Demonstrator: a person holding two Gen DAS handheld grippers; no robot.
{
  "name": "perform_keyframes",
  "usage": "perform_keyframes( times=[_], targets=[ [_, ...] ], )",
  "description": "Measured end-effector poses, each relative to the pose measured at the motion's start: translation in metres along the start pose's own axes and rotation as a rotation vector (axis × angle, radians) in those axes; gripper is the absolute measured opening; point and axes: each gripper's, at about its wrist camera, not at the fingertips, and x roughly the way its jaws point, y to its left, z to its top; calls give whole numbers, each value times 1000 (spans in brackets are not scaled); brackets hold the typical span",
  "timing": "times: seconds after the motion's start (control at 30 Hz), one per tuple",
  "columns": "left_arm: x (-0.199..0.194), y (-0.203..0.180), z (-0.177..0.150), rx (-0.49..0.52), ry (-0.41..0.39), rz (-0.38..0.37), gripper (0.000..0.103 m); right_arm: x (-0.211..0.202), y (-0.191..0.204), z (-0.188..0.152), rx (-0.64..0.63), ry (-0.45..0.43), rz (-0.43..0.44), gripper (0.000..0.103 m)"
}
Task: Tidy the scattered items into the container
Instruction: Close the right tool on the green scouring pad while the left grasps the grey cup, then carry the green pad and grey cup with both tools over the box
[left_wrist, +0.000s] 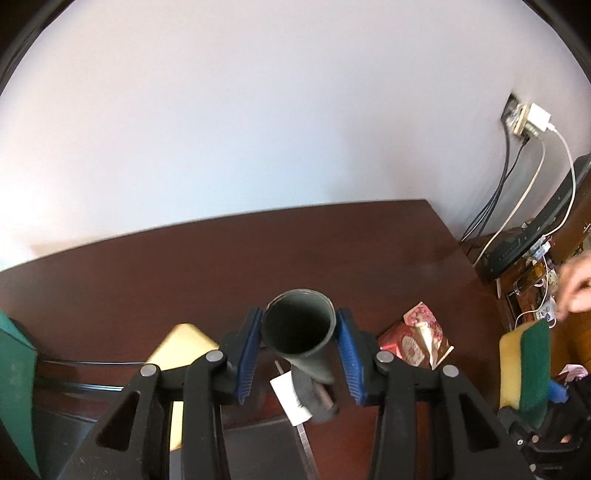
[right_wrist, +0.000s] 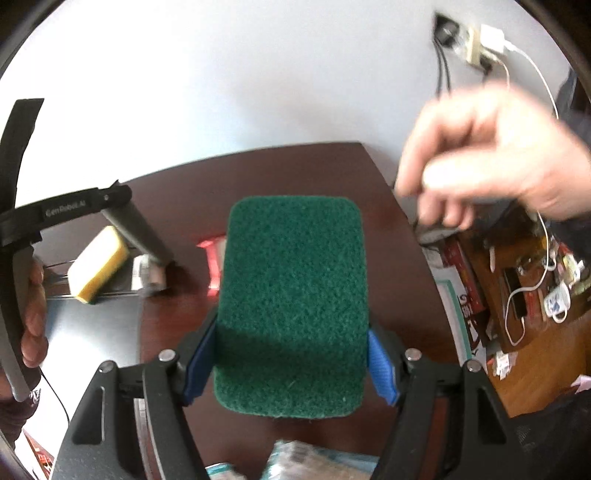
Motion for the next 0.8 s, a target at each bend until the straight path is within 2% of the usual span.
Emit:
perform_keyframes(
  times=[0.3,0.5,0.6,0.8],
  targets=[
    [-91,63,-19,7,-135,48,42,-62,85,11,-116,-102,43,71],
    [-144,114,-32,-11,-206,95,42,-79,148,17,-190,-129,99,71],
    [-169,150,-44,-29,-226,134,42,-83,183,19,-232,-137,136,71],
    [-225,248,-74,-94,-255,247,42,-78,286,27,-342,-135,231,71]
  ],
)
